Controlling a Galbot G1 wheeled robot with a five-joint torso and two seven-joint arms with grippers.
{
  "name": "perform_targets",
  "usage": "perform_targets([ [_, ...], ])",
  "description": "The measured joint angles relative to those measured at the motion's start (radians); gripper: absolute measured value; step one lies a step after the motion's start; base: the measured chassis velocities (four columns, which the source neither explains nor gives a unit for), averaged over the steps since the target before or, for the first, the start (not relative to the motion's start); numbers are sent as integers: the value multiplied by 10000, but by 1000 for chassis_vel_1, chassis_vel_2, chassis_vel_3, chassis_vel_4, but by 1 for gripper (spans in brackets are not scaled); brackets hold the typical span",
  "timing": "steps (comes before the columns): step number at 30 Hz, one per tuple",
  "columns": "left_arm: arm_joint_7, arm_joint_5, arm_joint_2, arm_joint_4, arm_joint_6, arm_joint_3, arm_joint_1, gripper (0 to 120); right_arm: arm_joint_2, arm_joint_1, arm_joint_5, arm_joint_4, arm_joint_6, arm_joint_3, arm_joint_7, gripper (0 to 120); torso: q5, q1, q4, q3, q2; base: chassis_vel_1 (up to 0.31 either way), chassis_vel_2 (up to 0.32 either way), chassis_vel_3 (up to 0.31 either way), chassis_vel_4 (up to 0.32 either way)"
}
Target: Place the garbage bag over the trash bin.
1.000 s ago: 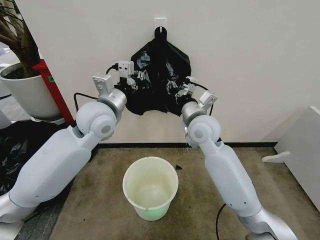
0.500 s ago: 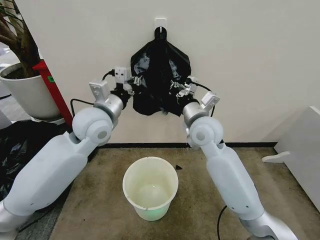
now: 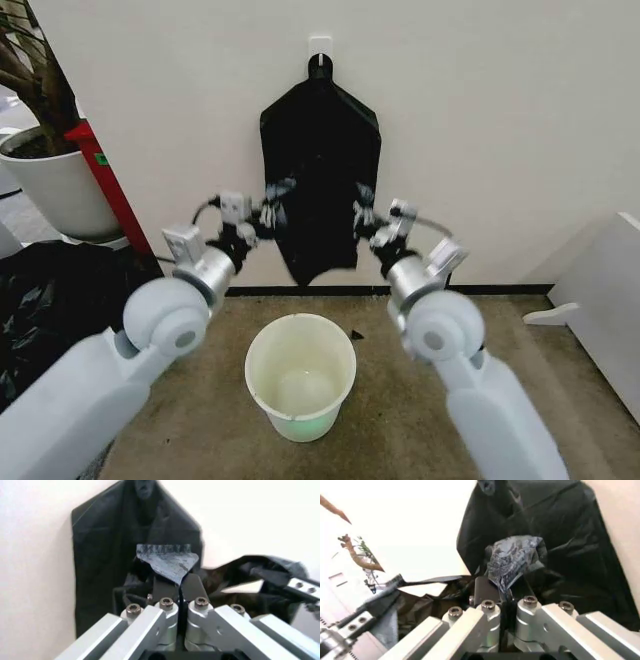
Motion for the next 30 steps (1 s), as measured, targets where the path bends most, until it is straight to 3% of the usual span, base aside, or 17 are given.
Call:
perform_targets([
  [8, 12, -623, 488, -1172, -193, -128, 626, 0, -860, -885, 934, 1630, -278, 777, 180, 0, -3, 0, -2, 0, 0, 0, 0, 0, 0],
  [22, -113, -468, 779, -1746, -163, -267, 2057, 0, -1270, -2451, 1518, 2911, -453, 1608, 392, 0, -4, 0, -1, 1, -1, 0, 0, 0, 0],
  [30, -519, -1323, 1912, -2522, -161, -1307, 2446, 0, -1421, -2989, 1873, 3073, -551, 1856, 411, 0, -2, 0, 0, 1, -2, 0, 0, 0, 0],
])
